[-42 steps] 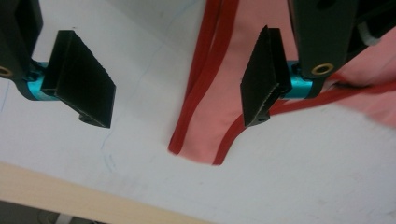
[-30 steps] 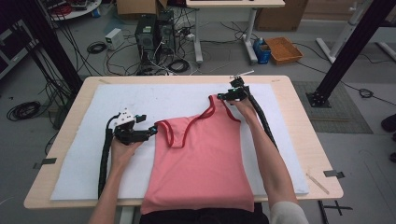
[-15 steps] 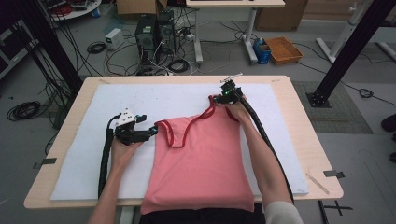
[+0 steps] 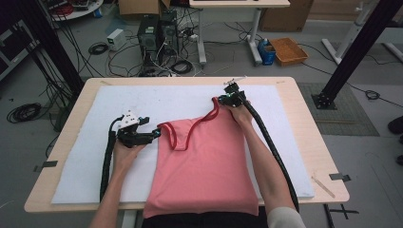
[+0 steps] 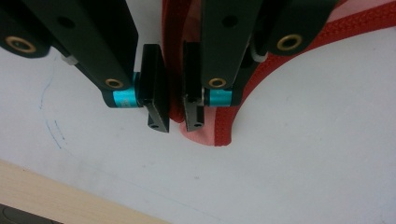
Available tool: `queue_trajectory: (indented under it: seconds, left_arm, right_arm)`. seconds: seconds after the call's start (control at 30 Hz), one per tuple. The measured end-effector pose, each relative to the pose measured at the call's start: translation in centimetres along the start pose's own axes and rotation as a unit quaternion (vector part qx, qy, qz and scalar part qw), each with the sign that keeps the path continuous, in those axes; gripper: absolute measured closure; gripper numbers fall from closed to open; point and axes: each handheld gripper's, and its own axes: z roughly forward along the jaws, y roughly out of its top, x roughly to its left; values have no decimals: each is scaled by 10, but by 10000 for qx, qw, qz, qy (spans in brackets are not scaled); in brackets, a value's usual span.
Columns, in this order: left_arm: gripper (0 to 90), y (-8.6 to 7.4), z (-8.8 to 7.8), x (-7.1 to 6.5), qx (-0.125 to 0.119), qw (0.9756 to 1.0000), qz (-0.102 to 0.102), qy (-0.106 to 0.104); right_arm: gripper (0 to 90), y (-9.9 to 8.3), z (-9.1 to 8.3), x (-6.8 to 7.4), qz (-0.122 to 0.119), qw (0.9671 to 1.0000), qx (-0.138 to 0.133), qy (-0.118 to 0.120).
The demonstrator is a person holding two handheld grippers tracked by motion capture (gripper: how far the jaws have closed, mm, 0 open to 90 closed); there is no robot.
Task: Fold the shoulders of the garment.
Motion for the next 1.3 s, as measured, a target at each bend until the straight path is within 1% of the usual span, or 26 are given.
queue_trajectory:
  seconds: [0.07, 0.2, 0.27, 0.33, 0.37, 0.47, 0.57, 0.63, 0.73, 0.87, 1.0, 1.03, 1.13, 1.23, 1.3]
  left_arm:
    - [282, 0, 0, 0, 2, 10000, 0, -1]
    - [283, 0, 0, 0, 1, 10000, 2, -4]
    - [283, 0, 0, 0, 3, 10000, 11, -6]
    - [284, 0, 0, 0, 13, 10000, 20, -8]
    - [284, 0, 0, 0, 14, 10000, 16, -10]
    - [286, 0, 0, 0, 16, 10000, 22, 4]
    - [286, 0, 0, -1, 18, 10000, 31, -3]
    - [286, 0, 1, -1, 20, 10000, 32, 6]
    - [286, 0, 0, -1, 24, 10000, 41, 4]
    - [286, 0, 1, -2, 24, 10000, 69, -6]
    - [286, 0, 1, -1, 32, 10000, 63, -9]
    - [286, 0, 1, -1, 28, 10000, 58, -23]
    - [286, 0, 1, -1, 29, 10000, 61, -22]
    - [286, 0, 1, -1, 33, 10000, 63, -8]
    - [286, 0, 1, -1, 28, 10000, 52, -22]
  right_arm:
    - [834, 0, 0, -1, -24, 10000, 7, 41]
    - [852, 1, -3, -3, 15, 9999, 27, 147]
    - [857, 1, -7, -3, -34, 9998, 50, 209]
    - [859, 0, -13, -1, -179, 9995, 67, 248]
    - [859, 0, -15, -1, -208, 9994, 53, 254]
    - [860, -3, -28, 1, -241, 9987, -58, 444]
    - [860, -4, -43, 6, -354, 9971, -133, 654]
    - [860, -6, -56, 13, -476, 9953, -256, 805]
    - [860, -9, -76, 24, -559, 9917, -440, 1070]
    - [860, -25, -96, 36, -655, 9879, -483, 1319]
    - [860, -49, -114, 49, -838, 9831, -516, 1544]
    - [860, -53, -117, 51, -849, 9822, -501, 1596]
    - [860, -73, -127, 57, -865, 9802, -457, 1725]
    - [860, -86, -134, 61, -859, 9793, -466, 1772]
    - [860, -94, -137, 64, -917, 9787, -437, 1782]
